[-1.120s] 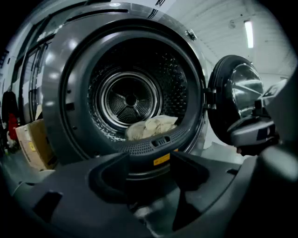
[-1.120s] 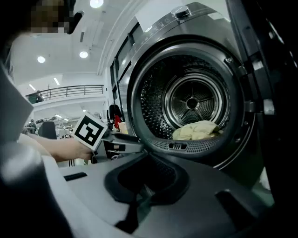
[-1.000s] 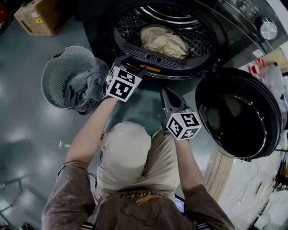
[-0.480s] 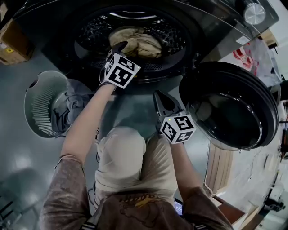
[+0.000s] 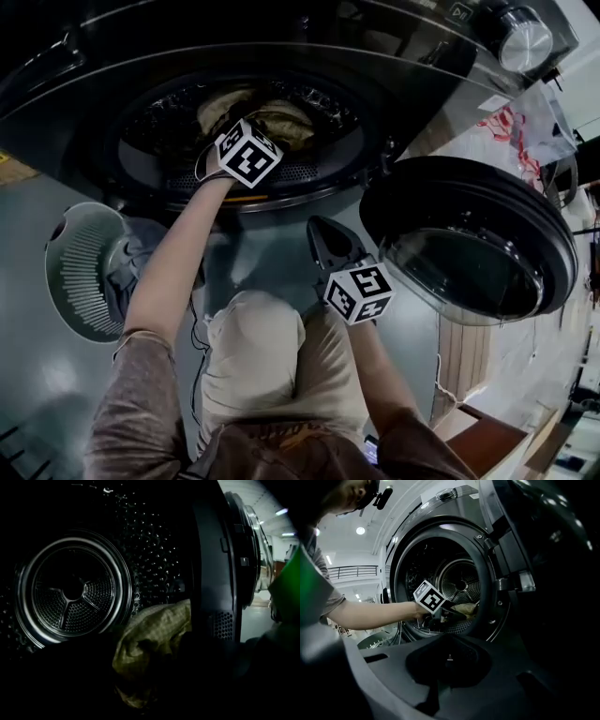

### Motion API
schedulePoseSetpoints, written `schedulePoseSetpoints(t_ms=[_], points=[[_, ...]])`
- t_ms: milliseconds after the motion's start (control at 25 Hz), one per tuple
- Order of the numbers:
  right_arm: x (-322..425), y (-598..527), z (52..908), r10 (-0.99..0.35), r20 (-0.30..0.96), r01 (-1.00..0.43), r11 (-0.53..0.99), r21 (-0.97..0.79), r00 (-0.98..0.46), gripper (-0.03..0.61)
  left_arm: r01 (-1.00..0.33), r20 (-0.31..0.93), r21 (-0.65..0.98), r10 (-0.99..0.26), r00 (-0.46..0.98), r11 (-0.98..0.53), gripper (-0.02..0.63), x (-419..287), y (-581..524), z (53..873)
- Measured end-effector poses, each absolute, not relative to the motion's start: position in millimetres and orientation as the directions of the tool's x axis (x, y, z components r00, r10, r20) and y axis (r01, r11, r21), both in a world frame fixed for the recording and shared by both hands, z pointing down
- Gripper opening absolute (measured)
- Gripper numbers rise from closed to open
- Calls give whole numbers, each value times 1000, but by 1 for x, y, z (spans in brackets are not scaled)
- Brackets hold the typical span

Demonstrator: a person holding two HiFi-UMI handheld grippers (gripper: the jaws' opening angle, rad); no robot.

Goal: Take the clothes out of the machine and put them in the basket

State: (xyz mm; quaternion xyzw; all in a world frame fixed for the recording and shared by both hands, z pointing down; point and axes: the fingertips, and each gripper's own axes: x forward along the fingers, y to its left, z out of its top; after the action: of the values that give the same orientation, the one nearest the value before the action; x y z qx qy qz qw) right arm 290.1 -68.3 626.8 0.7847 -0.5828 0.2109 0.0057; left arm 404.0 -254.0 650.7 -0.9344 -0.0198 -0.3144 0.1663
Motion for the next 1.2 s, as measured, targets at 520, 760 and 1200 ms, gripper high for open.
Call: schedulePoseSetpoints(t_ms=[520,760,1200], points=[[300,-66,622,-905,338,-908,-348,-233,260,-2,162,646,-246,-37,762,-956,98,401,-248,660],[291,-64,613,-920,318,-923,-308,-232,228,-2,54,529,-216,-70,846,-975,78,373,-248,610],[254,-62,586,-959,267,-965,-156,-209,97,-2,-134,349,-196,-196,916,-971,74,268,-238,505]])
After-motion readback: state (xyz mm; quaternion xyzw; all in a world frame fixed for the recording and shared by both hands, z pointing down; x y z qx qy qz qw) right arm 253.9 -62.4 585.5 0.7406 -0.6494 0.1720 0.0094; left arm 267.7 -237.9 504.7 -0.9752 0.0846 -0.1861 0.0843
